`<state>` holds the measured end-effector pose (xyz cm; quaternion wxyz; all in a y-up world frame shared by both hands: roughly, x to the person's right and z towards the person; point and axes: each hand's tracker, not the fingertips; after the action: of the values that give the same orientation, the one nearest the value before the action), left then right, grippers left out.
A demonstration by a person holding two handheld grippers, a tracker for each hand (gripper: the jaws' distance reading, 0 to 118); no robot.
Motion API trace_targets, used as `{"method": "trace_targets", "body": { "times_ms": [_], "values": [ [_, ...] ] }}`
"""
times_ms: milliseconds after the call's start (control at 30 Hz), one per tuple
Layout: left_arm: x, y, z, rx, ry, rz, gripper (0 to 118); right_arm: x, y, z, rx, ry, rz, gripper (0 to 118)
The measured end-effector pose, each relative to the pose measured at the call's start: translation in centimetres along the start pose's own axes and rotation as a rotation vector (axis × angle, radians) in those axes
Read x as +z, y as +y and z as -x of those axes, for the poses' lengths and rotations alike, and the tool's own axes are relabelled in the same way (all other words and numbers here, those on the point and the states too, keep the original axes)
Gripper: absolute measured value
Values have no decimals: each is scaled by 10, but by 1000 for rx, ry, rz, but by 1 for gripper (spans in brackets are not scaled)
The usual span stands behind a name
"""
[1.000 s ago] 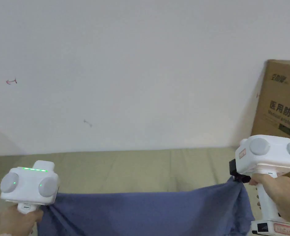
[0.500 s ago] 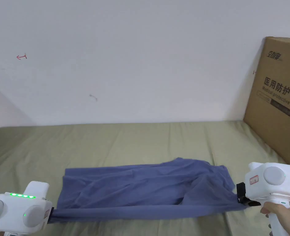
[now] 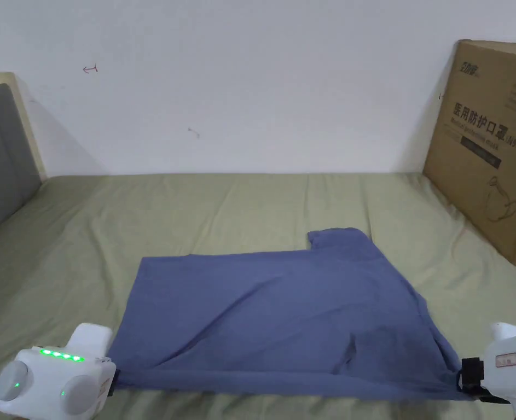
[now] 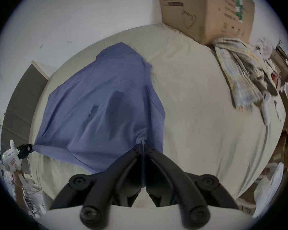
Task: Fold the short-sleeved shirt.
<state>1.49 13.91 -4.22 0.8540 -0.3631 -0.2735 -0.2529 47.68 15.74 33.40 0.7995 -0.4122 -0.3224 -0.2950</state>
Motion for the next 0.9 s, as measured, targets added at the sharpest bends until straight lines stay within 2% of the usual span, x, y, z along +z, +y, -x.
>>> {"method": "trace_targets", "body": {
  "times_ms": [200, 267, 300, 333, 367, 400, 433, 467, 567, 667, 733, 767, 800, 833, 867, 900],
  "values": [
    [7, -32, -7, 33, -4, 24, 5, 1, -23, -2, 11, -17, 17, 4],
    [8, -37, -10, 52, -6, 37, 9, 0, -24, -4, 8, -15, 21, 4],
    [8, -39, -10, 60, -5, 40, 21, -1, -24, -4, 4, -16, 18, 4],
    [8, -38, -10, 67, -2, 44, 39, -2, -25, -6, -3, -11, 12, 5],
    [8, -38, -9, 72, 4, 52, 65, -2, -25, -7, -10, -7, 11, 12],
    [10, -39, -8, 79, 4, 55, 97, -3, -25, -8, -17, 1, 21, 38],
    [12, -41, -4, 96, -15, 54, 108, -4, -24, -8, -19, 8, 46, 61],
    [16, -43, -1, 120, -47, 43, 109, -3, -26, -7, 2, -12, 64, 68],
    [33, -46, 5, 158, -69, -1, 106, 6, -29, -2, 58, -45, 37, 63],
    [51, -51, 11, 224, -114, -44, 106, 19, -31, 6, 68, 10, -15, 64],
    [61, -56, 12, 260, -153, -55, 101, 23, -31, 10, 79, 19, -36, 61],
    [65, -59, 12, 279, -168, -63, 88, 27, -33, 16, 107, 22, -61, 49],
    [78, -62, 5, 287, -170, -62, 52, 29, -35, 23, 146, 11, -87, 13],
    [81, -68, 1, 311, -157, -66, 15, 32, -42, 29, 160, -34, -127, 1],
    [83, -78, -5, 351, -114, -69, 0, 37, -51, 35, 168, -42, -179, 1],
    [86, -87, -9, 353, -141, -72, 0, 39, -61, 39, 191, 5, -196, 1]
  ]
}}
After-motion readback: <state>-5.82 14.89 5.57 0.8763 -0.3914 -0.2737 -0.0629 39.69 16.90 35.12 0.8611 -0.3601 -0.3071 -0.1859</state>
